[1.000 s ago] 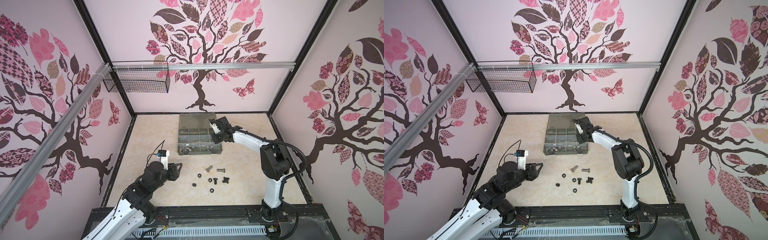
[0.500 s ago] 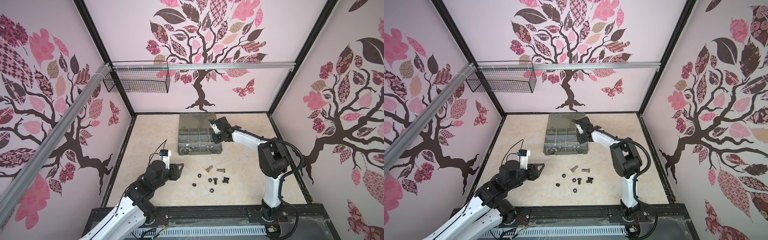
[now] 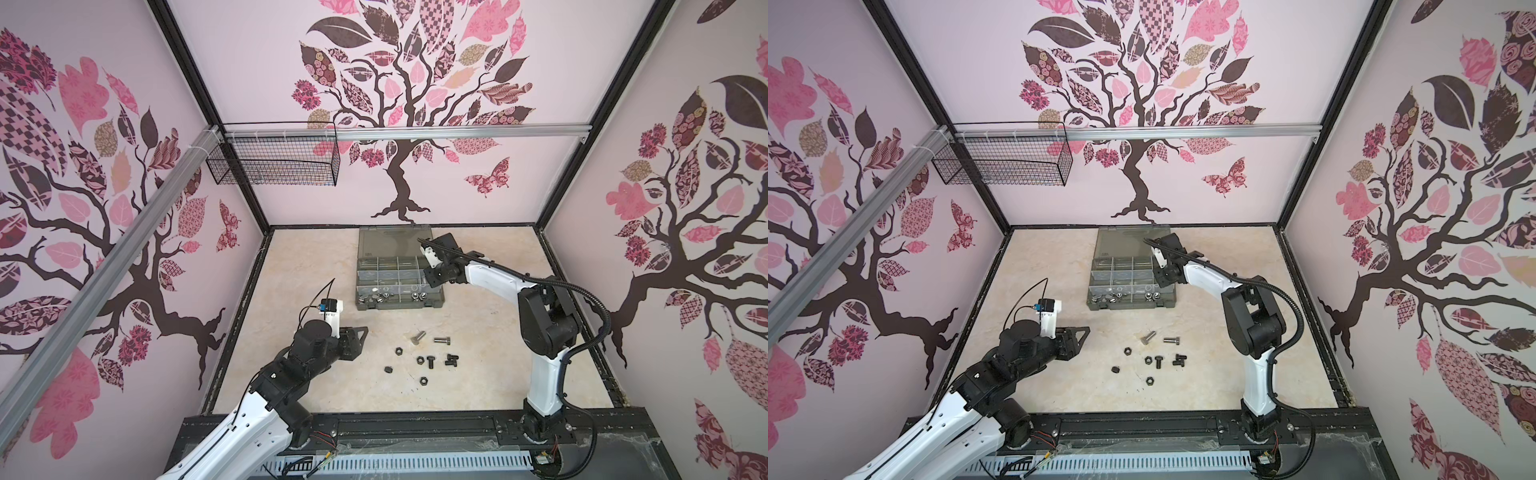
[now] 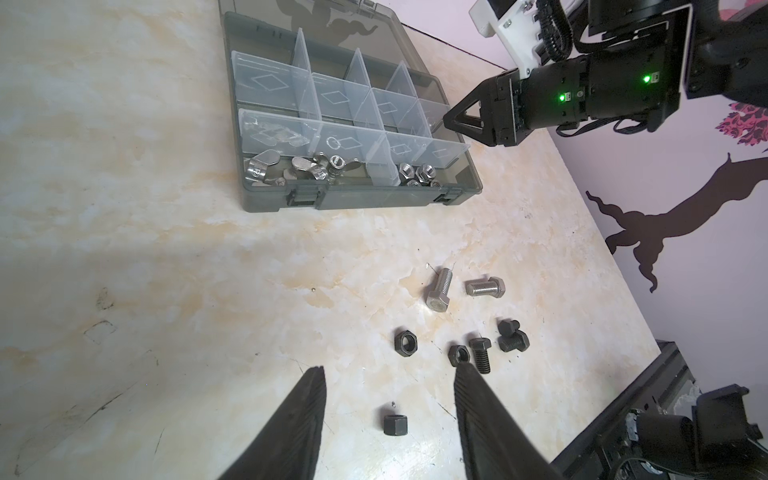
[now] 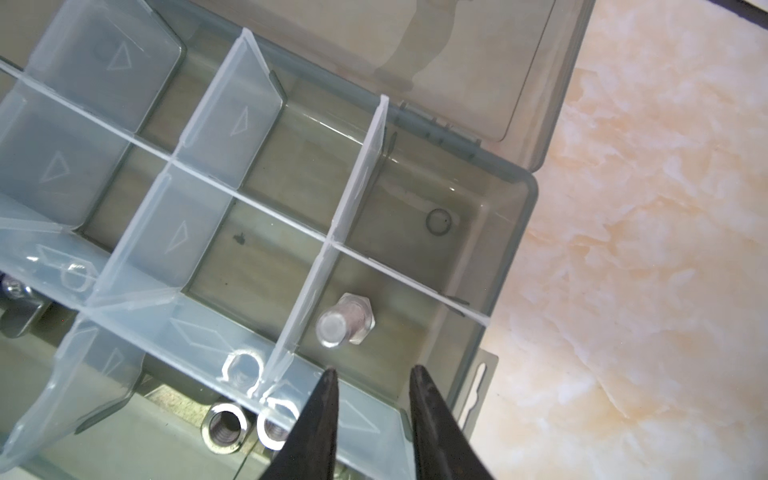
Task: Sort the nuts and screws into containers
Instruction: 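Lower the bolt into an empty compartment and open the right gripper, then move the open right gripper back over the loose silver bolts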
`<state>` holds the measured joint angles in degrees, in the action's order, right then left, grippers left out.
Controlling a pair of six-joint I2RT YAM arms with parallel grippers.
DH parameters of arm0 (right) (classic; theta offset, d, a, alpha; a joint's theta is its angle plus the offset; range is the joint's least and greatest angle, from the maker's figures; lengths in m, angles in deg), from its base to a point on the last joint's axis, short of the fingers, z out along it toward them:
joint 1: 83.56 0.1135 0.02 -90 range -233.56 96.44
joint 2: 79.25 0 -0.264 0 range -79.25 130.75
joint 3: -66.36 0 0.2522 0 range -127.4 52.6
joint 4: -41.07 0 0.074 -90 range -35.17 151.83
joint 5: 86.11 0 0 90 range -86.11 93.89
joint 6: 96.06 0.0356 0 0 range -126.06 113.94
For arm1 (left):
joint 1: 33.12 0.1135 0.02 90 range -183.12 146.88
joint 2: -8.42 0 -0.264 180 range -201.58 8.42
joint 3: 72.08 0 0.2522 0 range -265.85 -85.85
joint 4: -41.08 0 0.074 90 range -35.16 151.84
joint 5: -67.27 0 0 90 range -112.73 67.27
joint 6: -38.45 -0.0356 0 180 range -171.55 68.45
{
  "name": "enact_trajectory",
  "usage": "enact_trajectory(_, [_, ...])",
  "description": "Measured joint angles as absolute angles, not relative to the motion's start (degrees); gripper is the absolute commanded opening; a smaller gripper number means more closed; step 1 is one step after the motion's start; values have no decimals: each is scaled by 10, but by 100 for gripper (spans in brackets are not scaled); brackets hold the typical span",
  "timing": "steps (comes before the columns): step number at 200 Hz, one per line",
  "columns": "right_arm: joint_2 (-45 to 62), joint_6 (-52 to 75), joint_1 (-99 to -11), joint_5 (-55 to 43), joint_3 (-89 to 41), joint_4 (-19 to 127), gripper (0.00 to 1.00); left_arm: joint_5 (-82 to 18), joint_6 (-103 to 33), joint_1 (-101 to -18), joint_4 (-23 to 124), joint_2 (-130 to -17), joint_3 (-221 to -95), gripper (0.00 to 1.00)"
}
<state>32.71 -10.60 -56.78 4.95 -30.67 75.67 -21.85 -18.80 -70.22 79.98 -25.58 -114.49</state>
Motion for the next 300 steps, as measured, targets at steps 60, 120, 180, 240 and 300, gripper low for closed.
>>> enact_trajectory(60, [201,-98,-568,27,-220,745,34,-220,-190,-702,799,-260,-1145,53])
enact_trajectory(120, [115,-84,-556,8,-89,736,36,-224,-192,-702,794,-273,-1145,53])
enact_trajectory(180, [86,-100,-484,11,-9,740,38,-233,-199,-702,784,-295,-1145,53])
enact_trajectory(240, [78,-137,-450,26,27,741,42,-233,-199,-702,786,-289,-1145,53])
enact_trajectory(300, [77,-190,-409,42,36,725,43,-229,-197,-702,804,-266,-1145,53])
